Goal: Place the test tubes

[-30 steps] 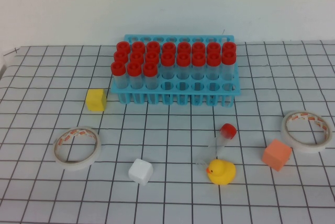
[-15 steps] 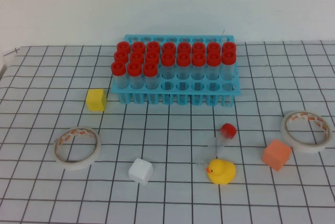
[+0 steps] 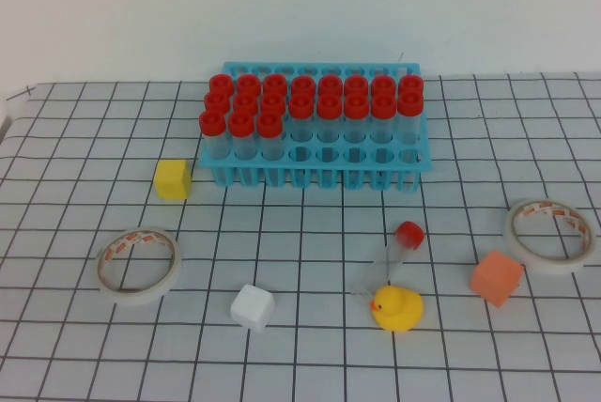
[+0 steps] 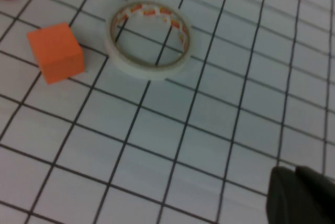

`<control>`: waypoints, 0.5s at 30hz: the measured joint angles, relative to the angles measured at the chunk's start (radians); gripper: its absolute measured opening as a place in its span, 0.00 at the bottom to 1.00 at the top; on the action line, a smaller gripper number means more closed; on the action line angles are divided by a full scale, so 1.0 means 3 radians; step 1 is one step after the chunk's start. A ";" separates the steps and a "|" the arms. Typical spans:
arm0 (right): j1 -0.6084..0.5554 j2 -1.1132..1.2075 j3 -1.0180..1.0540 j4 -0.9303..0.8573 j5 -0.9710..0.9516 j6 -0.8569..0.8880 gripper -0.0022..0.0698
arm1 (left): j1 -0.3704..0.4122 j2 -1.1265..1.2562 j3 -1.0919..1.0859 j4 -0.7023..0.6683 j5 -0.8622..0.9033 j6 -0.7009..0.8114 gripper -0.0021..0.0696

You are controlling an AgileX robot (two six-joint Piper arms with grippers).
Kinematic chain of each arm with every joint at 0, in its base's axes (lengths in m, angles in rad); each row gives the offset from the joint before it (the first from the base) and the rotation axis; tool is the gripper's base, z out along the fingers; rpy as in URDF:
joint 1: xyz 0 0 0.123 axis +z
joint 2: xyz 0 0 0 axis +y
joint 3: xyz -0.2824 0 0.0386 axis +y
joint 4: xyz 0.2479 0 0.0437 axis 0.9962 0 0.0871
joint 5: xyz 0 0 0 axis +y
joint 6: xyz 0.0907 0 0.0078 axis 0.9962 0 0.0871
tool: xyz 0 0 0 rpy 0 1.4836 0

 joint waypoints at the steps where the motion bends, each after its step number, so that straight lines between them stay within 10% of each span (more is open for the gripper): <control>1: 0.0000 0.0115 0.0042 0.0025 -0.0057 0.0054 0.03 | 0.0000 0.0000 0.0000 -0.0025 0.0087 0.0000 0.03; 7: 0.0000 0.0984 0.0062 0.0838 -0.0289 0.0054 0.03 | 0.0000 0.0020 0.0000 -0.0308 0.0426 -0.0028 0.03; 15: 0.0197 0.2150 -0.0414 0.3225 -0.0164 -0.1561 0.03 | 0.0000 0.0020 0.0000 -0.0443 0.0808 -0.0035 0.03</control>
